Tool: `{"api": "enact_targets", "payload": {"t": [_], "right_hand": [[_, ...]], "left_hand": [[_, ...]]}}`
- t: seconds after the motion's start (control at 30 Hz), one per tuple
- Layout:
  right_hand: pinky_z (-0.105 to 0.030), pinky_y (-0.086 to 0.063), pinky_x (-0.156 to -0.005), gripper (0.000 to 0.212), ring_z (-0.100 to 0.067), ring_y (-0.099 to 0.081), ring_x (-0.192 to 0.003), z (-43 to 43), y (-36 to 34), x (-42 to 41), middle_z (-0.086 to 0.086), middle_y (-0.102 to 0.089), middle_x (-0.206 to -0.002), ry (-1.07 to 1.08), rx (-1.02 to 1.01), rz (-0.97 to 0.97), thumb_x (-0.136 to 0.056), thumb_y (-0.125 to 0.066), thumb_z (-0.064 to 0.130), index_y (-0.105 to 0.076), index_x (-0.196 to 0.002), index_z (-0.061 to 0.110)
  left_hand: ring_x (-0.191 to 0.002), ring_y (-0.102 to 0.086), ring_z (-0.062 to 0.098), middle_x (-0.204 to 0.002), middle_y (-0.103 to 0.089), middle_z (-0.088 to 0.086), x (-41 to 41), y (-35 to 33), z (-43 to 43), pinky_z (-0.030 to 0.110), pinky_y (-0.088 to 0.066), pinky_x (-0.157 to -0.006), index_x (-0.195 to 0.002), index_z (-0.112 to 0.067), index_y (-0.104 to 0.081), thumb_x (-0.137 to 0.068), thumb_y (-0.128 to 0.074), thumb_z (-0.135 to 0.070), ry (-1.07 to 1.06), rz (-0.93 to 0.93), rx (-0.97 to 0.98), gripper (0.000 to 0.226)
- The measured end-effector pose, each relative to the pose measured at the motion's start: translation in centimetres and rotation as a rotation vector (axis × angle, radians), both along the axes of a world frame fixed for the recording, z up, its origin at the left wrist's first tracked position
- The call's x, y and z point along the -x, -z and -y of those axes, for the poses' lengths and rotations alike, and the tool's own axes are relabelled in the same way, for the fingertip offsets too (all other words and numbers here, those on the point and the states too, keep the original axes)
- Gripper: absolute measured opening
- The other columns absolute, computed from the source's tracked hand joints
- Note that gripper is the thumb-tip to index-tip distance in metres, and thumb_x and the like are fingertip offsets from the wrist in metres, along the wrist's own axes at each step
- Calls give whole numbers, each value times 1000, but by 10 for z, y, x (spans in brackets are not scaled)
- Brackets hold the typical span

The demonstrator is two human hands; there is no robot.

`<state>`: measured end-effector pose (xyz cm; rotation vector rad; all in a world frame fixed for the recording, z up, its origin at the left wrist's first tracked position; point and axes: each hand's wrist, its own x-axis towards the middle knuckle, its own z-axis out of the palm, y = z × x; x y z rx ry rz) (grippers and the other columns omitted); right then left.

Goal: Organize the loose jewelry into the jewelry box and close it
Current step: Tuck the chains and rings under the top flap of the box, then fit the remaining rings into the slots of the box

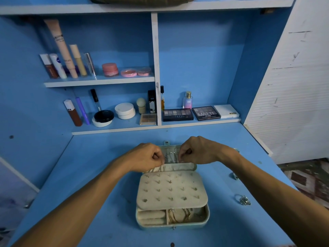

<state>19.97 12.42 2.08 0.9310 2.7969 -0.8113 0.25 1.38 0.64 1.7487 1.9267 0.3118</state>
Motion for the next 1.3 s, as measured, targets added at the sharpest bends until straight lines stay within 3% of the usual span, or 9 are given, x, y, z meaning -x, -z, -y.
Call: {"api": "enact_targets", "payload": {"t": [0.13, 0.27, 0.37, 0.5, 0.63, 0.83, 1.0, 1.17, 1.3], "right_hand": [[-28, -56, -84, 23, -8, -64, -84, 3, 2, 1, 15, -71, -88, -34, -38, 14, -90, -55, 16, -74, -85, 28], [-21, -52, -83, 24, -4, -61, -85, 9, 6, -5, 17, -69, -91, -33, -71, -71, -92, -55, 15, -76, -97, 26], [-13, -48, -77, 23, -2, -62, -83, 15, 7, -20, 14, -70, -95, -32, -90, -223, -92, -60, 13, -76, -102, 26], [-12, -45, -77, 34, -6, -61, -89, 28, 7, -40, 11, -66, -100, -110, -116, -271, -92, -58, 5, -75, -104, 31], [-15, -46, -80, 50, -3, -59, -95, 33, 9, -64, 16, -59, -107, -95, -137, -156, -87, -55, 0, -71, -111, 41], [-25, -53, -89, 67, -1, -61, -102, 46, 14, -86, 17, -56, -120, -75, -38, -120, -81, -71, 16, -51, -135, 49], [-29, -52, -93, 58, -6, -64, -105, 47, 14, -94, 14, -60, -123, -54, 68, -216, -80, -82, 23, -59, -125, 53], [-29, -52, -94, 45, -5, -65, -102, 47, 15, -95, 18, -63, -115, -19, 152, -300, -76, -87, 28, -71, -112, 48], [-29, -55, -91, 30, -10, -69, -96, 46, 15, -94, 11, -70, -104, 35, 196, -465, -75, -86, 26, -77, -102, 36]], "left_hand": [[-88, -69, 10, -92, -74, -9, -2, 0, 2, 38, -58, -84, -96, -25, -76, -95, -65, -36, 13, -8, 2, 15], [-86, -66, 13, -91, -72, -5, -3, -3, 6, 35, -55, -79, -97, -21, -76, -97, -62, -36, 34, -17, -30, 20], [-97, -64, 0, -105, -70, -13, 3, -7, 19, 23, -53, -87, -109, -24, -74, -100, -60, -29, 16, 46, -127, 18], [-95, -62, -6, -99, -68, -22, 11, -8, 45, 7, -44, -79, -108, -28, -75, -101, -60, -20, -4, 124, -254, 19], [-95, -63, -3, -97, -67, -18, 17, 0, 71, 9, -45, -80, -106, -30, -77, -99, -61, -13, -25, 134, -301, 25], [-103, -64, 2, -105, -64, -25, 20, 9, 95, 17, -49, -93, -108, -33, -76, -90, -62, 2, -31, 197, -269, 42], [-111, -62, 2, -112, -65, -23, 22, 10, 102, 26, -49, -101, -115, -37, -74, -84, -70, -1, -44, 245, -216, 48], [-113, -60, -3, -115, -68, -22, 28, 2, 106, 21, -47, -102, -116, -40, -73, -83, -82, -13, -82, 328, -131, 44], [-110, -66, 9, -112, -73, -10, 29, 5, 104, 33, -53, -101, -110, -36, -77, -80, -85, -19, -102, 426, -158, 35]]}}
